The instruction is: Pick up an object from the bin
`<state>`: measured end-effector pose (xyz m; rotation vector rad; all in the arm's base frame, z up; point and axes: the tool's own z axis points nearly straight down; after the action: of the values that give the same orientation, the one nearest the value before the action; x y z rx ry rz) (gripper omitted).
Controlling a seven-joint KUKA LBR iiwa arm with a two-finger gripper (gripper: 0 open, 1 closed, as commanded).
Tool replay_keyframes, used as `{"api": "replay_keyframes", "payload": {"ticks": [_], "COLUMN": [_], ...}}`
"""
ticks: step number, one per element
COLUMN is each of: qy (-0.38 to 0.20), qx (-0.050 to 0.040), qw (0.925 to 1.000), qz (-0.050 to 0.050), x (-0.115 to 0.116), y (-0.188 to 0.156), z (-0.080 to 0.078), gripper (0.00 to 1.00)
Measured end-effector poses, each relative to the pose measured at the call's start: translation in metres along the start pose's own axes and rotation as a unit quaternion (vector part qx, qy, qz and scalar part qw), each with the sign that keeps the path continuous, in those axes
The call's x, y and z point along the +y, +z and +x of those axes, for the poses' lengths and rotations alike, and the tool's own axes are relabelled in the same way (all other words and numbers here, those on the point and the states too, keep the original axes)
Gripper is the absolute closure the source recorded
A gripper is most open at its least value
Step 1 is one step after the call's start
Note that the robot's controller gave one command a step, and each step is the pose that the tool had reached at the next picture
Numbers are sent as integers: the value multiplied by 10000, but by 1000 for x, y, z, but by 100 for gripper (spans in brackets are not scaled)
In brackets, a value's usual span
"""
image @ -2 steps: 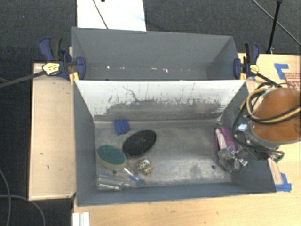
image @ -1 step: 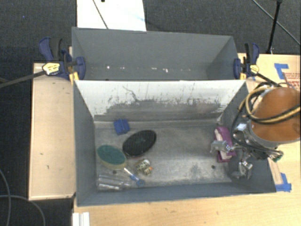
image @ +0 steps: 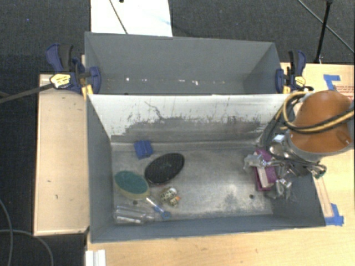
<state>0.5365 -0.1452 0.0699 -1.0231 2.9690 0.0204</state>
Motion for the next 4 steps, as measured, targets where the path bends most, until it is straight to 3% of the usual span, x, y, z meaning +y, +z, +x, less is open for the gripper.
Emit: {"api": "replay_keyframes", "payload": {"ticks": [1,2,3,4], "qy": [-856,-847,-3513,-3479], "qx": [-11,-6,30,34], "qw": [9963,9964,9362,9375], "qz": [-58,5,75,43], "x": [-5,-10,-22,-21], "y": [0,0,-109,-107], "z": [-16,-13,-25,-24], "gripper": [0,100,100,0]}}
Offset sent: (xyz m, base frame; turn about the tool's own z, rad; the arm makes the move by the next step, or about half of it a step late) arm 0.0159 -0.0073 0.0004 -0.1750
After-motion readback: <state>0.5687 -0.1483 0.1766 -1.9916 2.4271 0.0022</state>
